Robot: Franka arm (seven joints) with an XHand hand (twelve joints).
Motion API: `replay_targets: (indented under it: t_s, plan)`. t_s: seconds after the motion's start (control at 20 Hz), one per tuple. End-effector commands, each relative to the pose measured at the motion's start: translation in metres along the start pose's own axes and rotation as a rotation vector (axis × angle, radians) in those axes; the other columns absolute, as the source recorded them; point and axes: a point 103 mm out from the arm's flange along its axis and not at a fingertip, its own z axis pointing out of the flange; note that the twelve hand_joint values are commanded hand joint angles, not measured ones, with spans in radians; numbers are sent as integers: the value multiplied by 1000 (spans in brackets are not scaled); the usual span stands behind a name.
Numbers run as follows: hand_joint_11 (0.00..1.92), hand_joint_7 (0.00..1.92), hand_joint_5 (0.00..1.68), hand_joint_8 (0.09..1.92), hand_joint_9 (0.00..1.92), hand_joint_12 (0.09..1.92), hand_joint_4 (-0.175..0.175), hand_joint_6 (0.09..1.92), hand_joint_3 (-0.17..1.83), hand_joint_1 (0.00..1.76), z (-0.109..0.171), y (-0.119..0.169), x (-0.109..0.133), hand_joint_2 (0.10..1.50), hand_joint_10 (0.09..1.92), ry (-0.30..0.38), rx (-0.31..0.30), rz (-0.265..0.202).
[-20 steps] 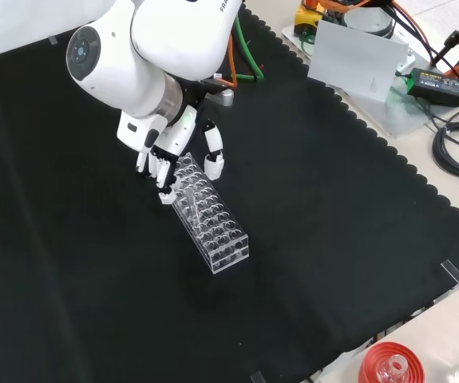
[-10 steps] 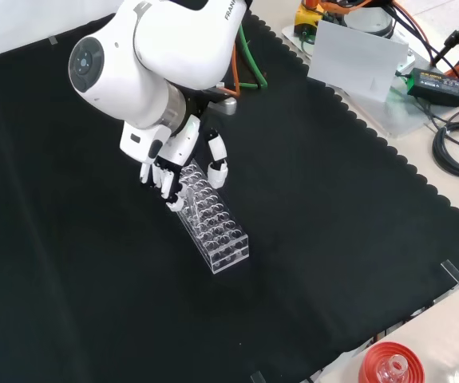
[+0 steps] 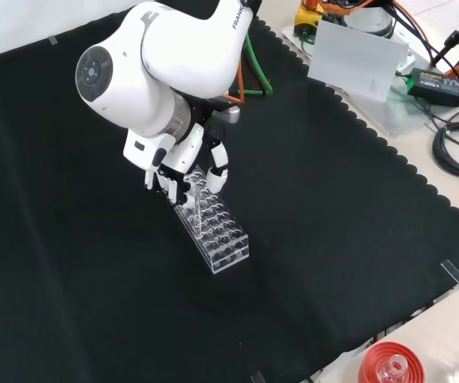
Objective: Pick up the test tube.
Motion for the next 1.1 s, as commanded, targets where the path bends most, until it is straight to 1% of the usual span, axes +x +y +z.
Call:
replay_targets:
  t_s: [0.05, 0.25, 0.35, 0.4, 0.45, 0.55, 0.6, 0.65, 0.75, 0.85, 0.9, 1.0, 1.1]
  plan:
    - [548, 1258, 880, 615, 1043, 1369, -175, 784, 661, 1127, 2, 6, 5, 586, 654, 6, -25, 8]
    - [620, 1399, 964, 507, 1155, 1336, -175, 734, 671, 1168, -4, 10, 8, 573, 594, 8, -63, 12]
    - [664, 1493, 1132, 453, 1241, 1321, -175, 676, 486, 1190, -8, 12, 10, 729, 561, 3, -86, 13]
    - [686, 1538, 1200, 428, 1289, 1310, -175, 616, 421, 1199, -10, 13, 11, 770, 539, -6, -95, 13]
    - [705, 1505, 1260, 399, 1333, 1293, -175, 541, 421, 1243, -12, 14, 12, 762, 512, -10, -104, 14]
    - [752, 1465, 1344, 370, 1412, 1258, -175, 440, 525, 1301, -16, 16, 14, 689, 471, -21, -122, 17]
    - [778, 1475, 1351, 413, 1399, 1242, -175, 443, 569, 1352, -17, 17, 14, 658, 409, -28, -127, 19]
    - [812, 1546, 1340, 452, 1378, 1227, -175, 443, 489, 1385, -19, 18, 14, 699, 411, -31, -134, 21]
    - [874, 1663, 1317, 462, 1340, 1197, -175, 449, 331, 1413, -21, 19, 14, 786, 457, -43, -138, 25]
    - [915, 1724, 1323, 430, 1343, 1177, -175, 431, 298, 1422, -22, 21, 13, 801, 453, -49, -137, 24]
    - [931, 1744, 1334, 409, 1354, 1171, -175, 413, 310, 1424, -22, 21, 13, 791, 437, -50, -138, 24]
    - [975, 1783, 1437, 371, 1532, 1168, -175, 297, 522, 1303, -23, 21, 13, 669, 442, -53, -136, 19]
    - [1006, 1809, 1496, 342, 1626, 1164, -175, 240, 665, 1255, -24, 21, 13, 584, 422, -56, -142, 14]
